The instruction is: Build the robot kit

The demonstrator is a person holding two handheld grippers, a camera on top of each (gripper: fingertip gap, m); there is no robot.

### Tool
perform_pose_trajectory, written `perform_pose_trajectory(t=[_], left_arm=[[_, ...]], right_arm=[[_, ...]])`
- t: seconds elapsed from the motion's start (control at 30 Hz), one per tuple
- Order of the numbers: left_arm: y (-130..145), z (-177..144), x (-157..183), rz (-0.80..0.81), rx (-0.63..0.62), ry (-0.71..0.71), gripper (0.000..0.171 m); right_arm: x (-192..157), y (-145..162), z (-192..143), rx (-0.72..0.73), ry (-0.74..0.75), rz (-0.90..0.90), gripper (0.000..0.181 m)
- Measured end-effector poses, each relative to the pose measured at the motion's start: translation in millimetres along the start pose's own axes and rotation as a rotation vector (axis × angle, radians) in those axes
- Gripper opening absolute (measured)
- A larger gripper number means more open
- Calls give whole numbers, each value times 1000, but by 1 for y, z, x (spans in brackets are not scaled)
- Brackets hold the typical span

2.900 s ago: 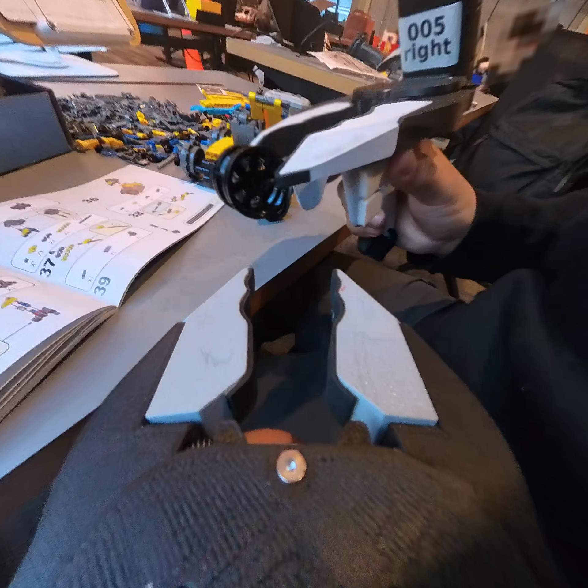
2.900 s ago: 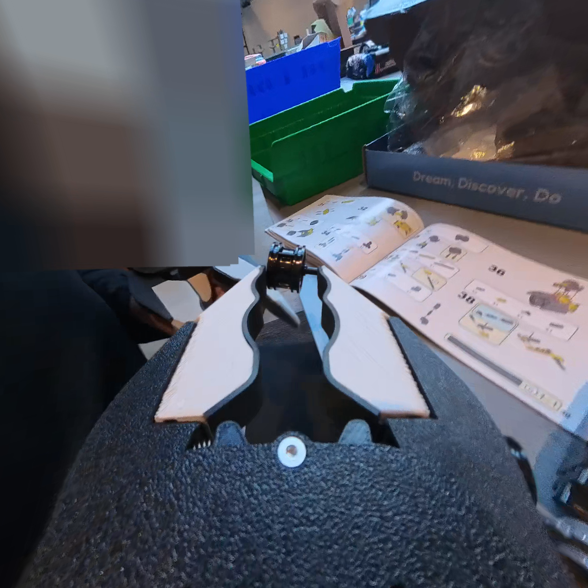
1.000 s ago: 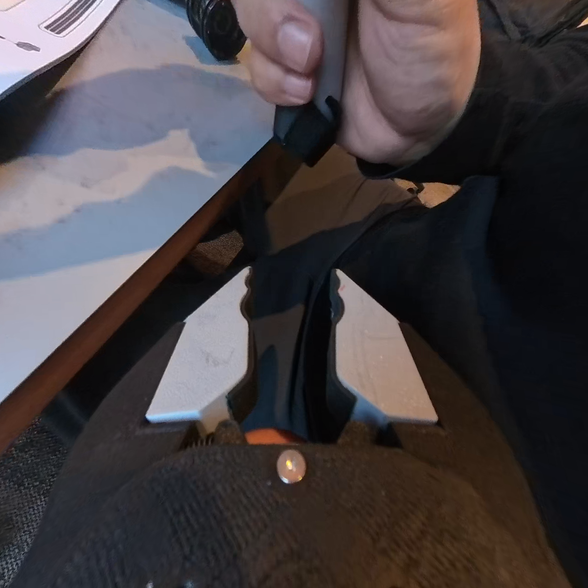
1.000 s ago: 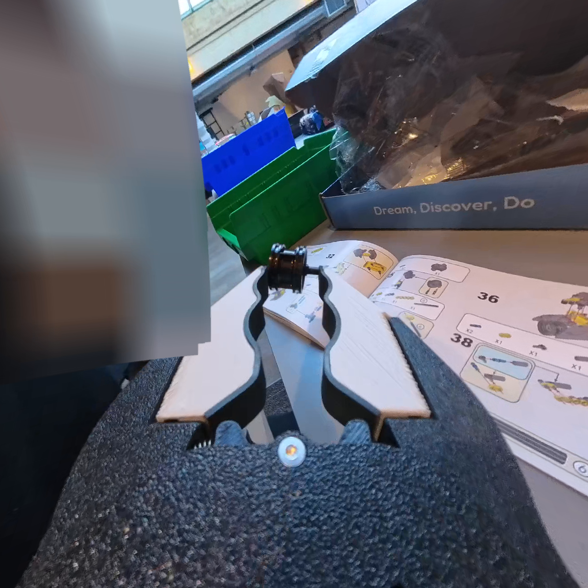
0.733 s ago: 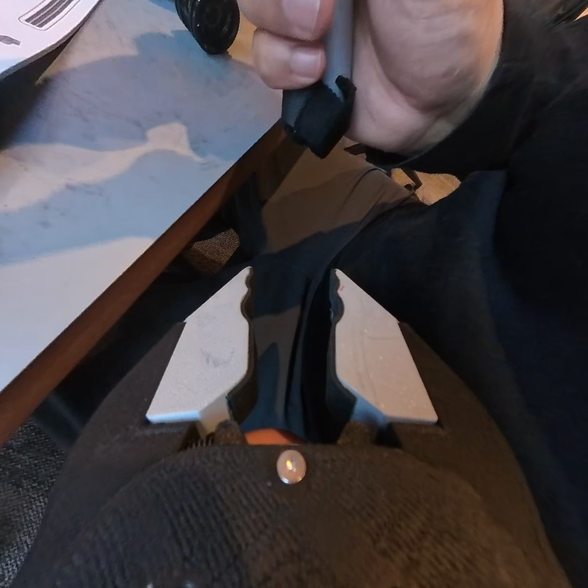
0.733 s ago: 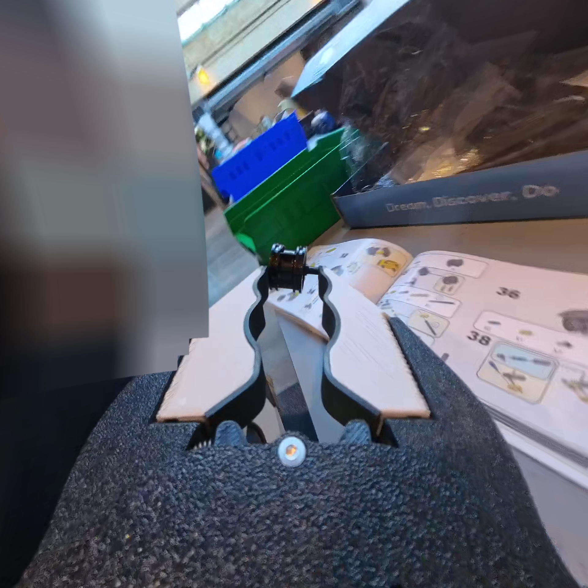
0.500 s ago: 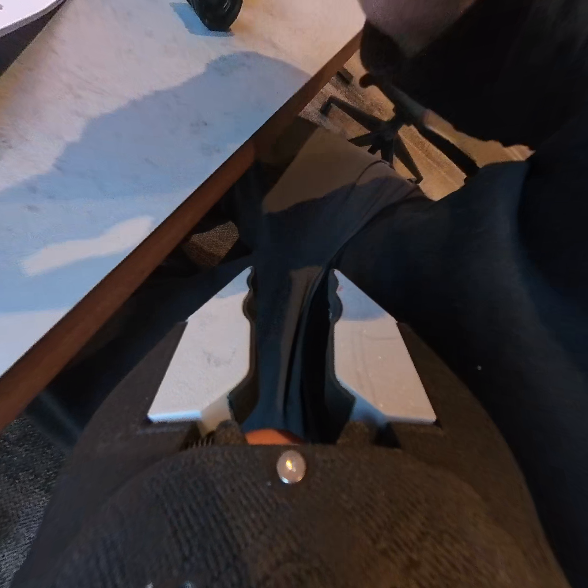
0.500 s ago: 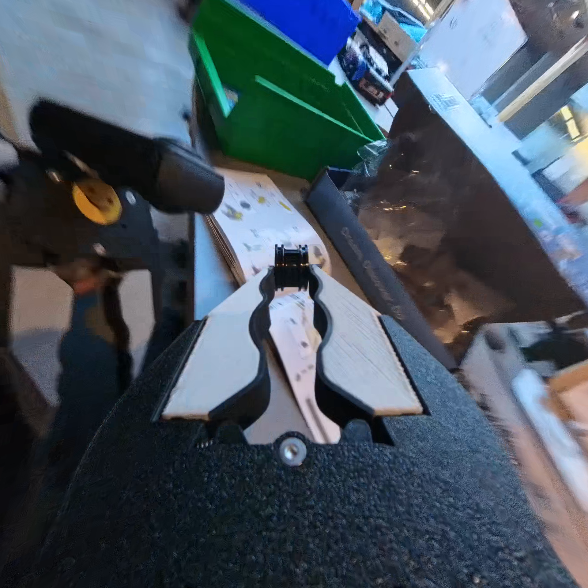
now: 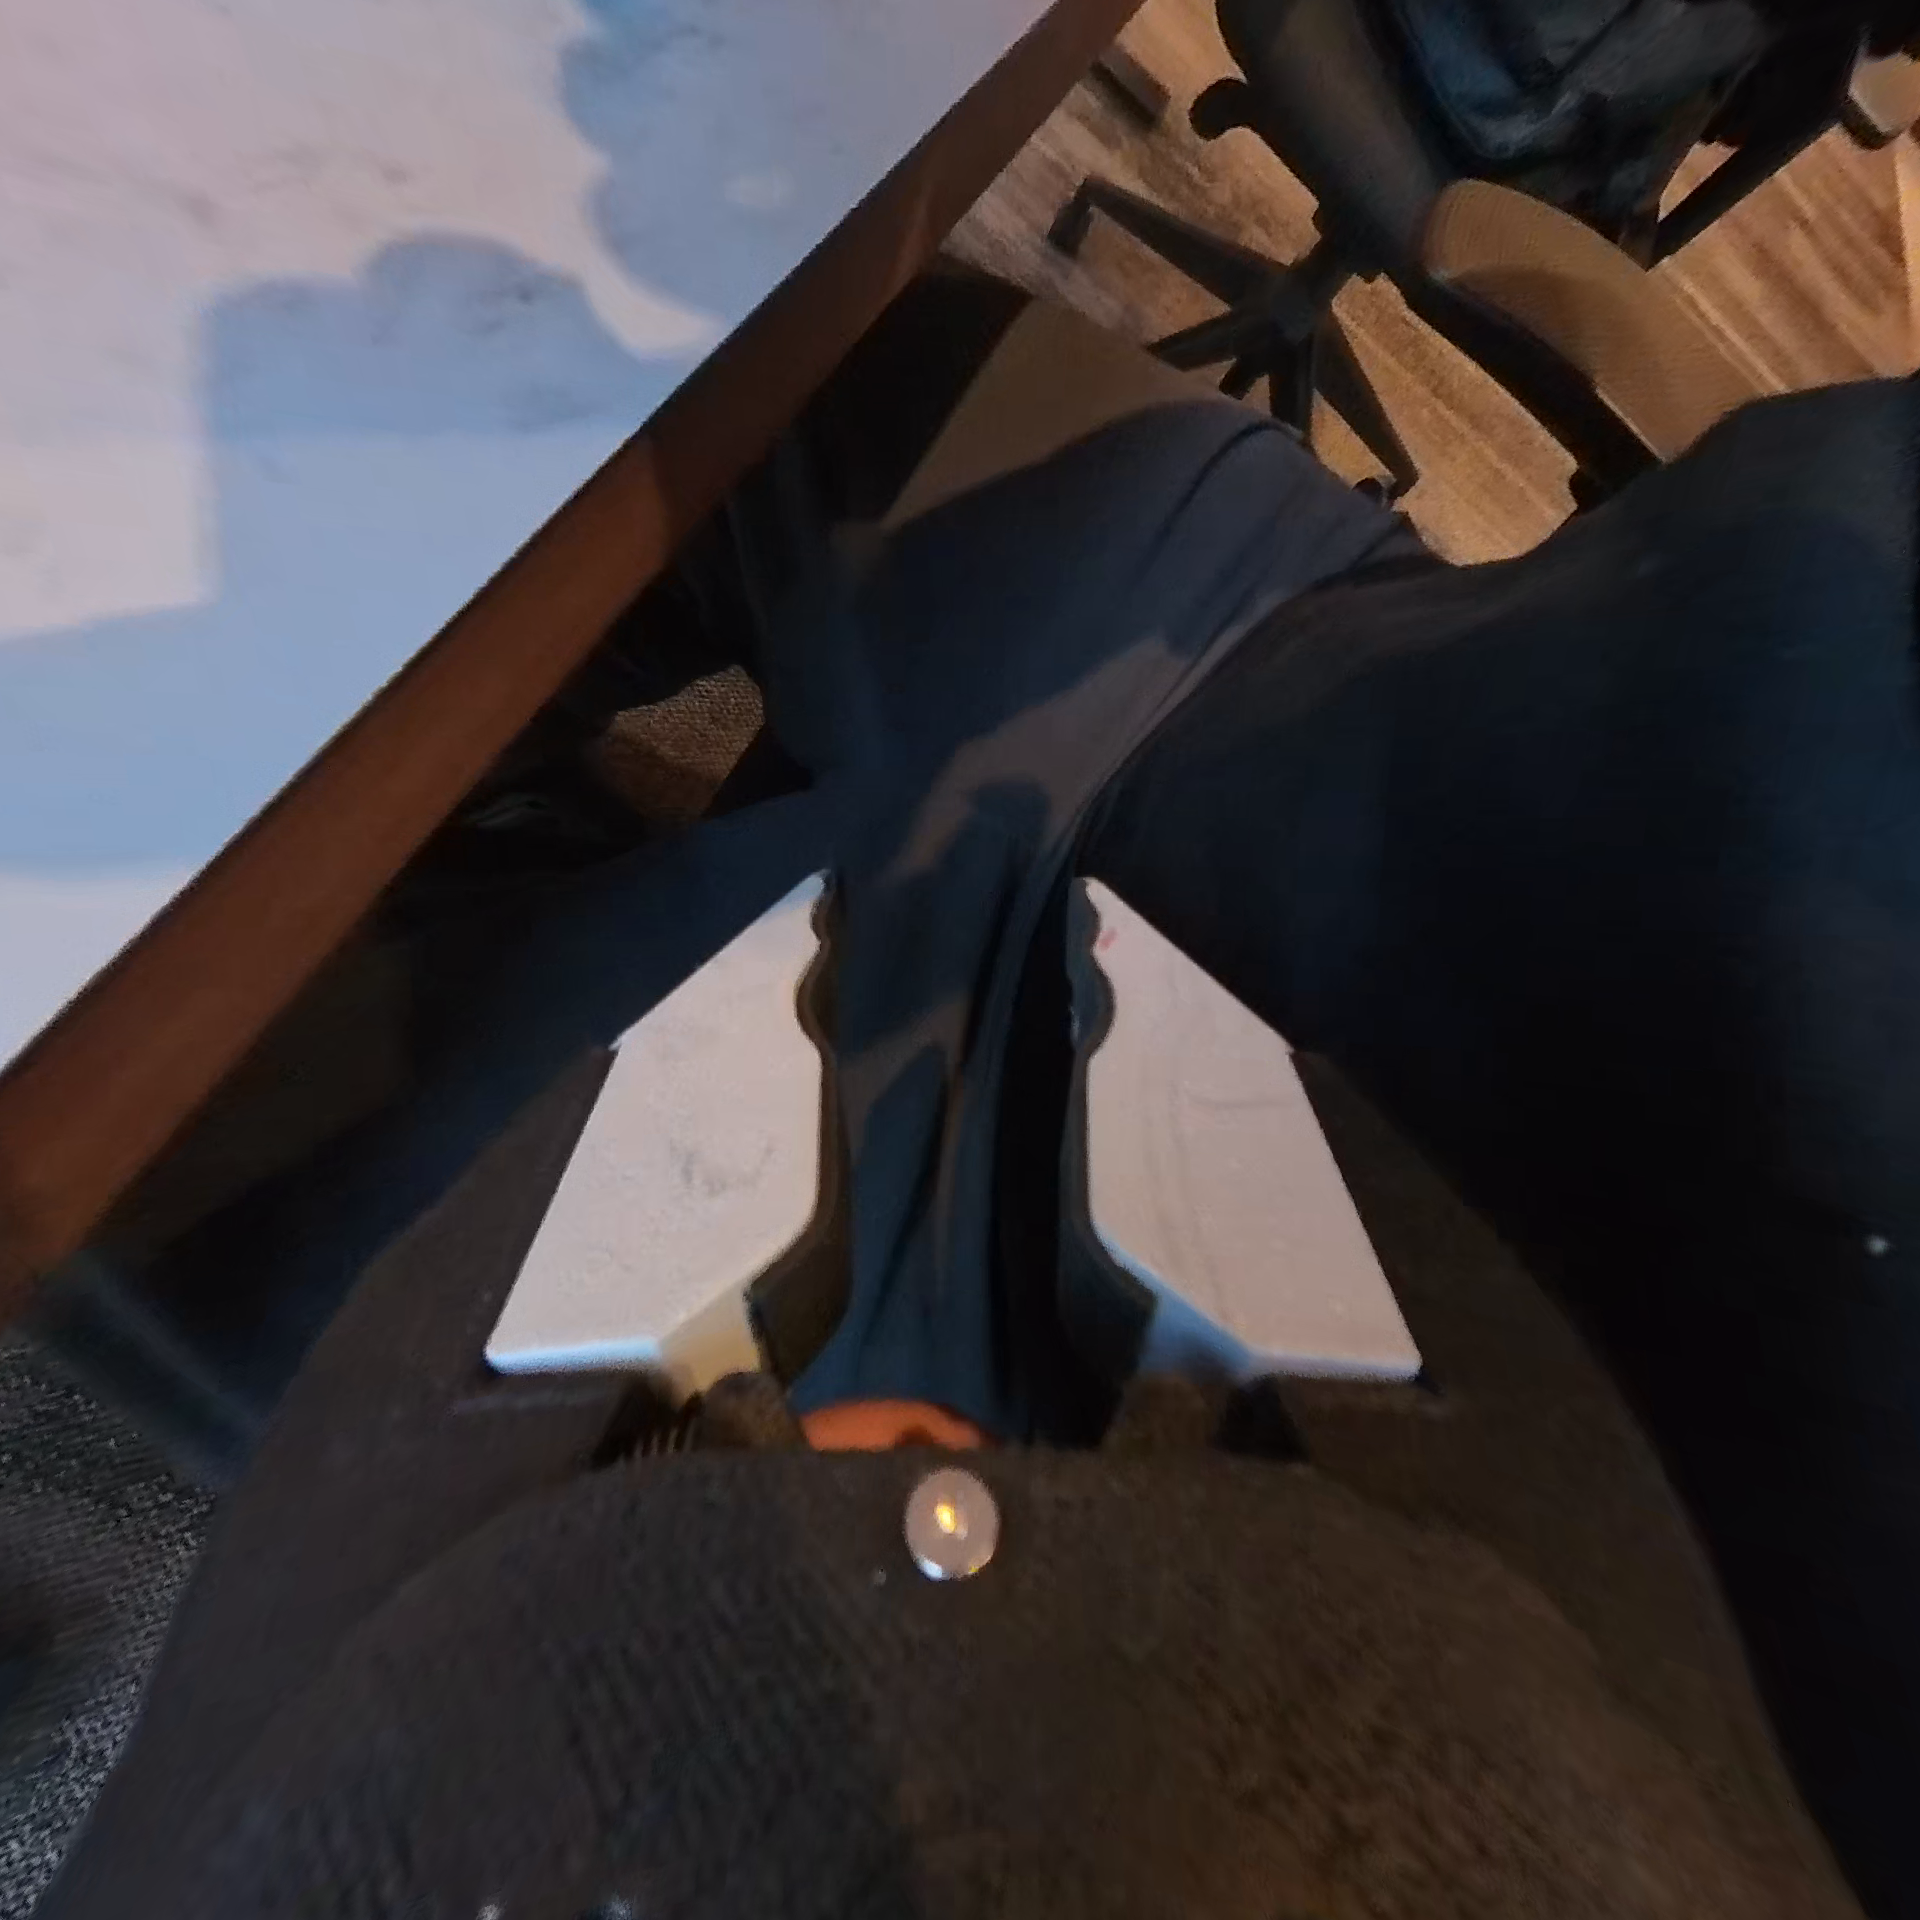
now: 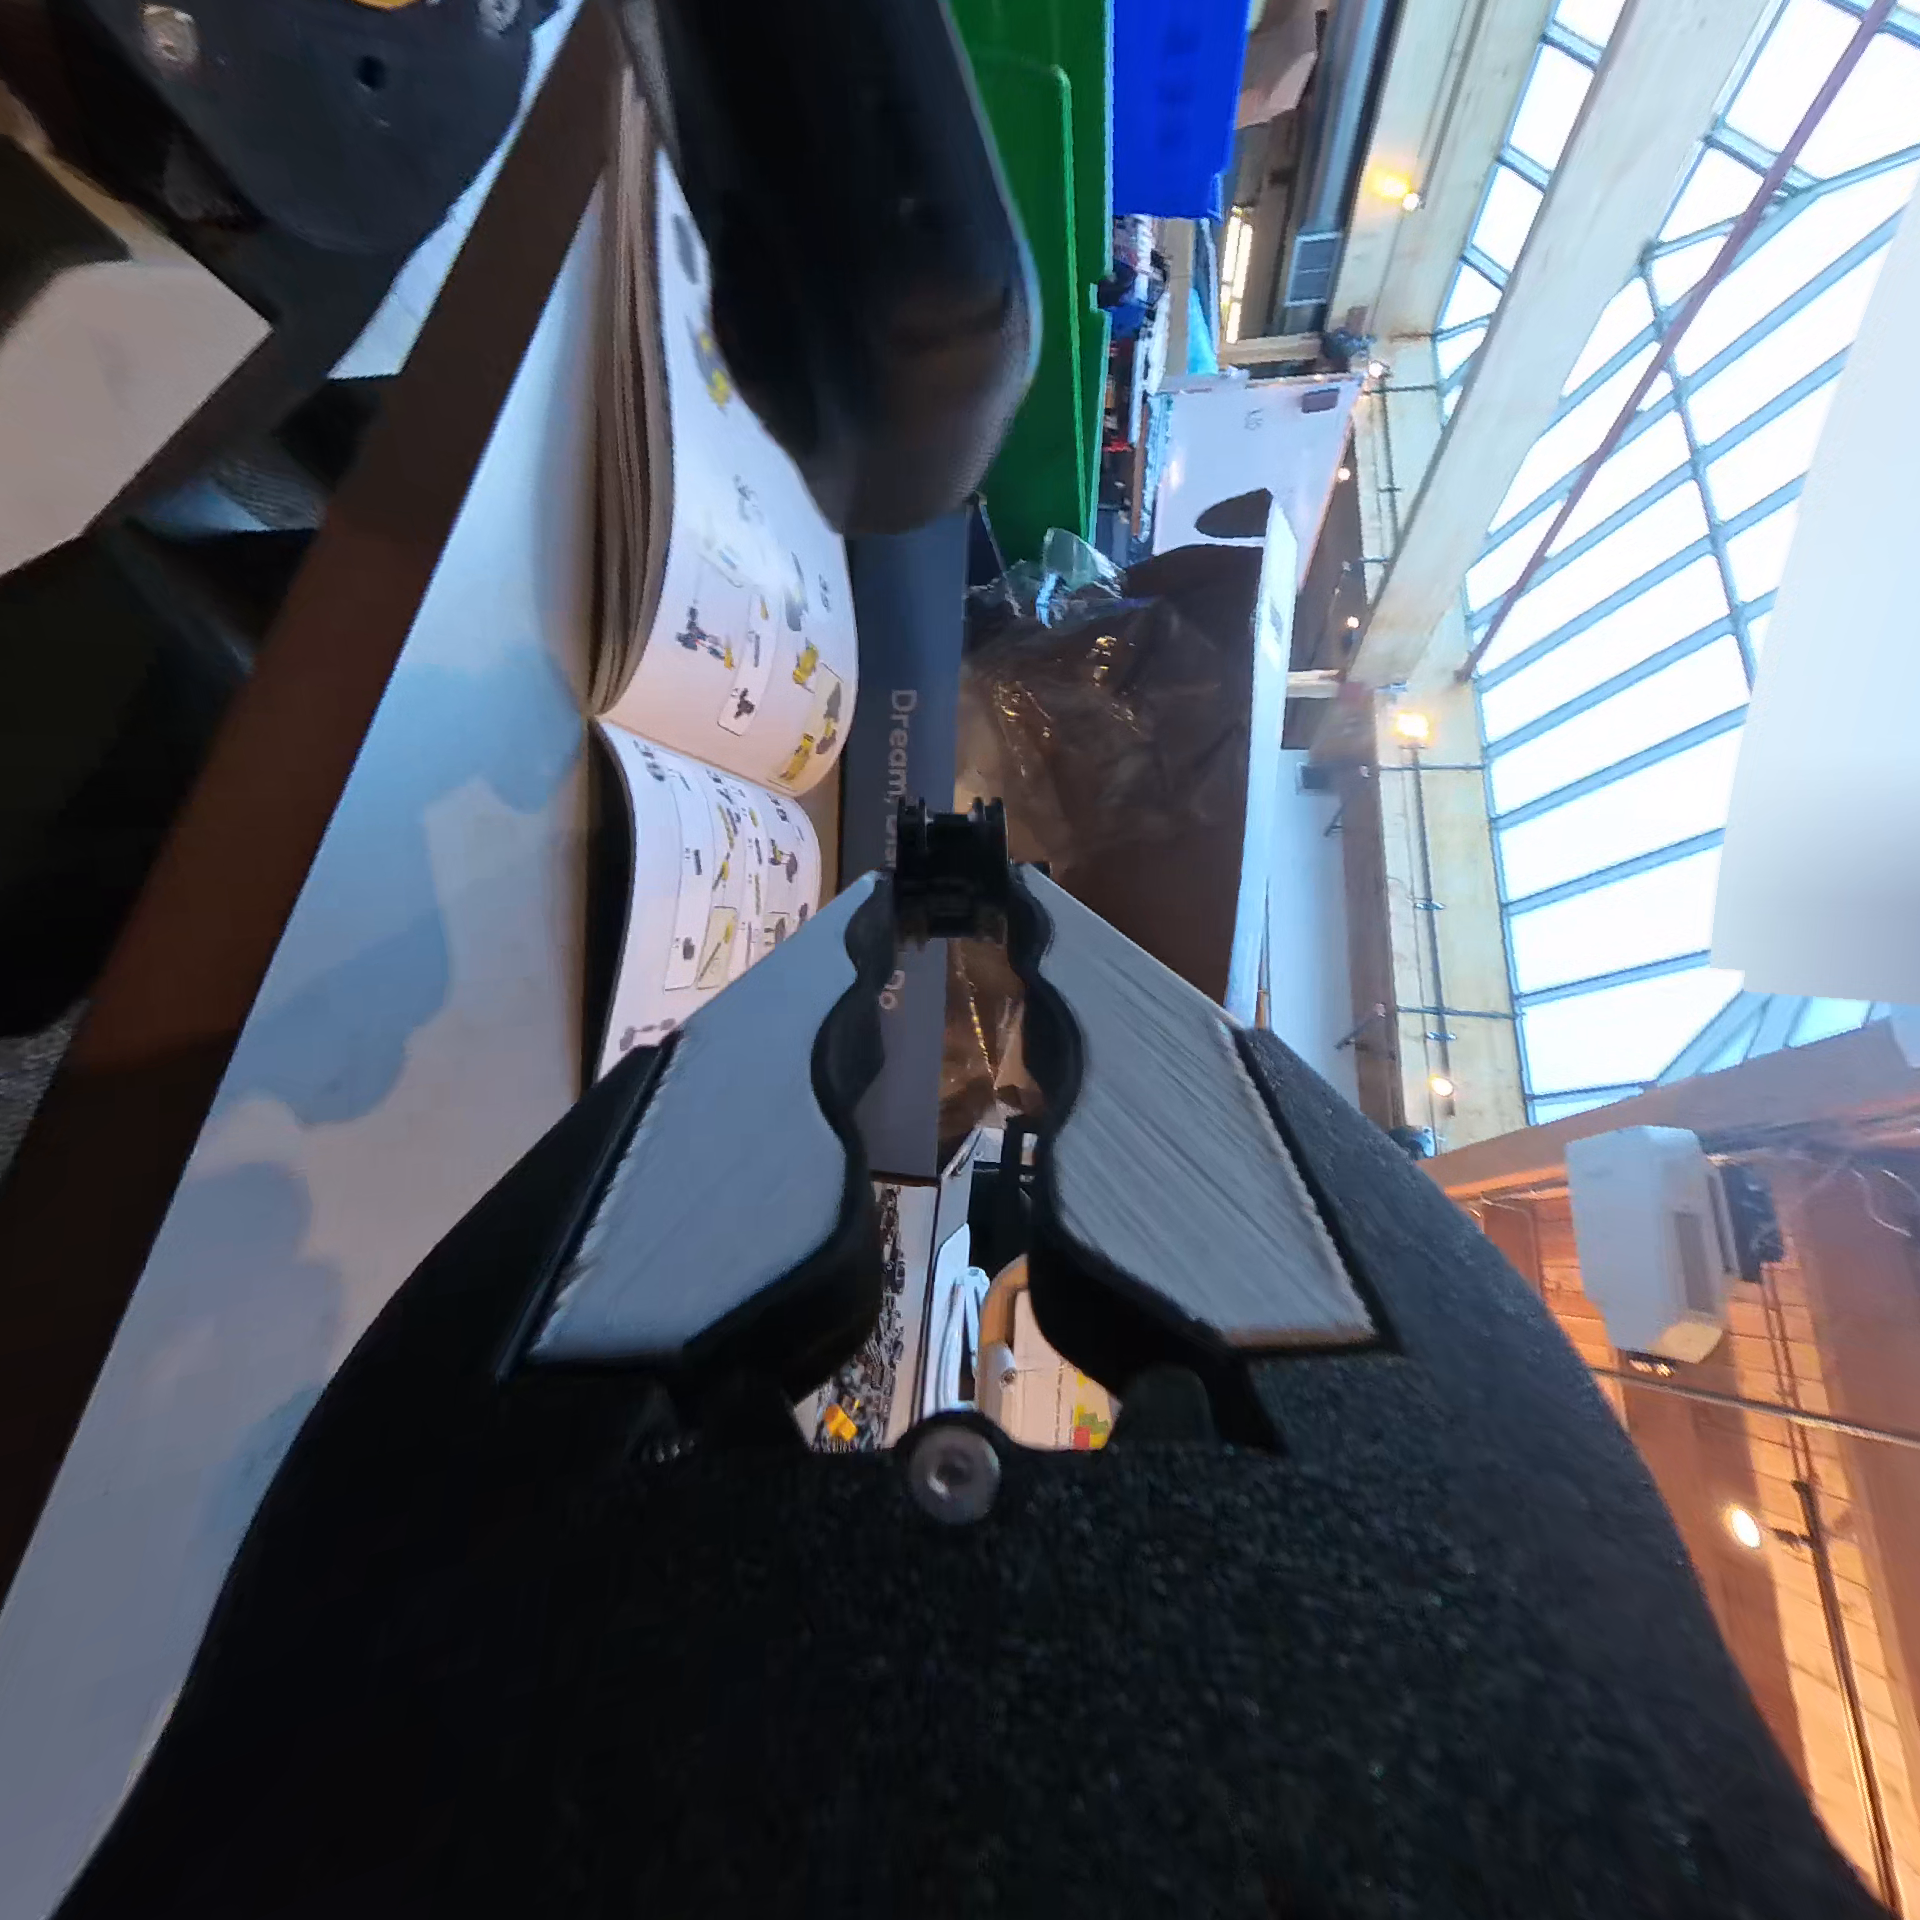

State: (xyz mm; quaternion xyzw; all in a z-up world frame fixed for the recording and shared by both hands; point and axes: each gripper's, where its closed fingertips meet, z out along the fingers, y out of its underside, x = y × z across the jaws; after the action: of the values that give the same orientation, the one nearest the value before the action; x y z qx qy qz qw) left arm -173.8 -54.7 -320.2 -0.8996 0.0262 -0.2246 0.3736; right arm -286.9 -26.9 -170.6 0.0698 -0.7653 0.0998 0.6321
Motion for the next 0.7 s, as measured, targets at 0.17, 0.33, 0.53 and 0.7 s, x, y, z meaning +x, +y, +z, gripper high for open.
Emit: perform_pose_trajectory(t=[0.17, 0.33, 0.53, 0.7], left_arm=[[1, 1, 1, 4, -4, 1, 42], [1, -1, 2, 13, -1, 1, 42], [0, -2, 3, 17, 1, 5, 42], [1, -2, 4, 30, -6, 0, 42]], right_arm=[[5, -3, -5, 14, 30, 74, 20], [11, -3, -6, 21, 48, 144, 20], [12, 1, -8, -2, 56, 158, 20], [28, 29, -20, -72, 105, 331, 20]])
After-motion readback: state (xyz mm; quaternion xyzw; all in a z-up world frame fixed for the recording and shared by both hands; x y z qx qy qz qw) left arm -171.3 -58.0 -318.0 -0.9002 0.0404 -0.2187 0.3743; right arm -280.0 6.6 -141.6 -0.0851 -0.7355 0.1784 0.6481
